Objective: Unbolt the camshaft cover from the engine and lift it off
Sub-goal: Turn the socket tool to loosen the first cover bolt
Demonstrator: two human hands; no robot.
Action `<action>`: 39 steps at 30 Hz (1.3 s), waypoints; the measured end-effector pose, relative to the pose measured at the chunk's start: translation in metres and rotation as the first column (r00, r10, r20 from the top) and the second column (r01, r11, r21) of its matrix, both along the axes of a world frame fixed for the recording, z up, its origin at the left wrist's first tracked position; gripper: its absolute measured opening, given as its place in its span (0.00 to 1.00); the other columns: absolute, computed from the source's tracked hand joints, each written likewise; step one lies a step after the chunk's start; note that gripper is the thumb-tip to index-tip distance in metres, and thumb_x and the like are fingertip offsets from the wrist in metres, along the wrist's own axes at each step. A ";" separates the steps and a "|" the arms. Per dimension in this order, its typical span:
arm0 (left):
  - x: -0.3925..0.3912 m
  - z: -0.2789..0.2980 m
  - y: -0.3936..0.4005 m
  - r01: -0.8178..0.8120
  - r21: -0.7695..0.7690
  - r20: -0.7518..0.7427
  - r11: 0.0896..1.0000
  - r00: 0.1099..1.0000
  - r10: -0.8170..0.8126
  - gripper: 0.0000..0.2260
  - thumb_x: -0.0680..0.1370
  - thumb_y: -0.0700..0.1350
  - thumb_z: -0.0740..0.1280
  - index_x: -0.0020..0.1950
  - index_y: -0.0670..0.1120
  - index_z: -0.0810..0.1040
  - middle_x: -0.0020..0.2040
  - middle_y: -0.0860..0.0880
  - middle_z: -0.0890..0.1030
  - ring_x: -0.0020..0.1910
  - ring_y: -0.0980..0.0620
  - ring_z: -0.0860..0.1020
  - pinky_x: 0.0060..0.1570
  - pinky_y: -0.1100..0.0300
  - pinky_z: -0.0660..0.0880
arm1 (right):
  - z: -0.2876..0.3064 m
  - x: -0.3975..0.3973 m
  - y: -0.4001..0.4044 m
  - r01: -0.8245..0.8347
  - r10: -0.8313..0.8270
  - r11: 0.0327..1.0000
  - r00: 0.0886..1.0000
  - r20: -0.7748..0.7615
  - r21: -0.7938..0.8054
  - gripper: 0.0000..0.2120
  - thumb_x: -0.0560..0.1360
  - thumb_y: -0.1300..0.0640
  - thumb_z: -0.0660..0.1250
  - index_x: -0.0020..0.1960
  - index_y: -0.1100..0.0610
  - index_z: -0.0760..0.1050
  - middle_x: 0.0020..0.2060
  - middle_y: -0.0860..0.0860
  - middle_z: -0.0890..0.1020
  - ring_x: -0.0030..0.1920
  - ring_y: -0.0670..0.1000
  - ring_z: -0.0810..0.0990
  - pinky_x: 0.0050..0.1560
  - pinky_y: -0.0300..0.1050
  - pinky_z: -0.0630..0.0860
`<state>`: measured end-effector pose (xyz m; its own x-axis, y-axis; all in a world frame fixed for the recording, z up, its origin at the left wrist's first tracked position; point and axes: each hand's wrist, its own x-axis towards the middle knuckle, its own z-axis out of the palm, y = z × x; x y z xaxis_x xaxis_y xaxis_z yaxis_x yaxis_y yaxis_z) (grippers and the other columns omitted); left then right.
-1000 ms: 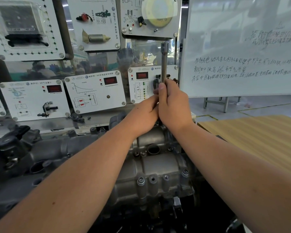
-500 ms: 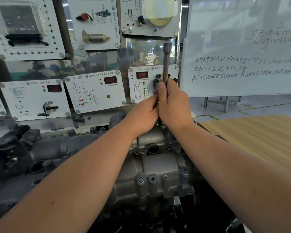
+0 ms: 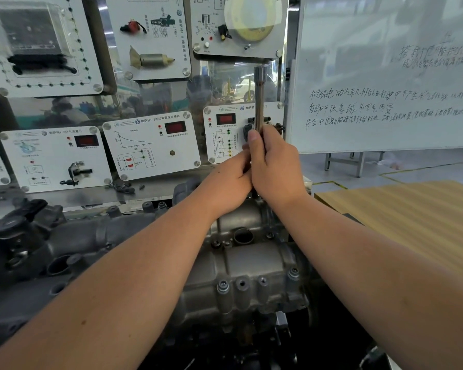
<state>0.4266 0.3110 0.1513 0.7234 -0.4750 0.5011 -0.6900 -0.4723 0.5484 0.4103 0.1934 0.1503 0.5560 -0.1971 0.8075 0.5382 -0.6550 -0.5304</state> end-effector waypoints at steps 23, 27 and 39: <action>0.003 0.000 0.000 -0.009 -0.040 0.008 0.999 1.000 0.010 0.17 0.85 0.46 0.60 0.75 0.56 0.71 0.61 0.53 0.82 0.57 0.54 0.81 0.59 0.56 0.78 | -0.001 0.004 -0.002 -0.020 0.020 1.000 1.000 0.008 0.018 0.08 0.84 0.50 0.58 0.55 0.53 0.72 0.34 0.41 0.76 0.36 0.39 0.75 0.34 0.38 0.69; 0.005 -0.001 0.000 -0.014 -0.040 0.024 0.999 1.000 0.015 0.16 0.85 0.46 0.61 0.72 0.55 0.72 0.53 0.59 0.80 0.54 0.57 0.80 0.50 0.69 0.74 | -0.003 0.006 -0.003 -0.022 0.021 1.000 0.999 0.026 0.012 0.06 0.83 0.49 0.60 0.49 0.50 0.69 0.32 0.42 0.75 0.33 0.36 0.76 0.31 0.31 0.68; 0.006 0.001 0.000 -0.020 -0.018 0.028 1.000 0.999 0.020 0.16 0.85 0.47 0.60 0.73 0.58 0.71 0.48 0.66 0.78 0.45 0.73 0.76 0.46 0.74 0.73 | -0.002 0.004 -0.002 -0.034 0.034 0.999 0.999 -0.001 0.019 0.07 0.84 0.47 0.59 0.51 0.48 0.72 0.33 0.41 0.76 0.35 0.38 0.76 0.32 0.37 0.69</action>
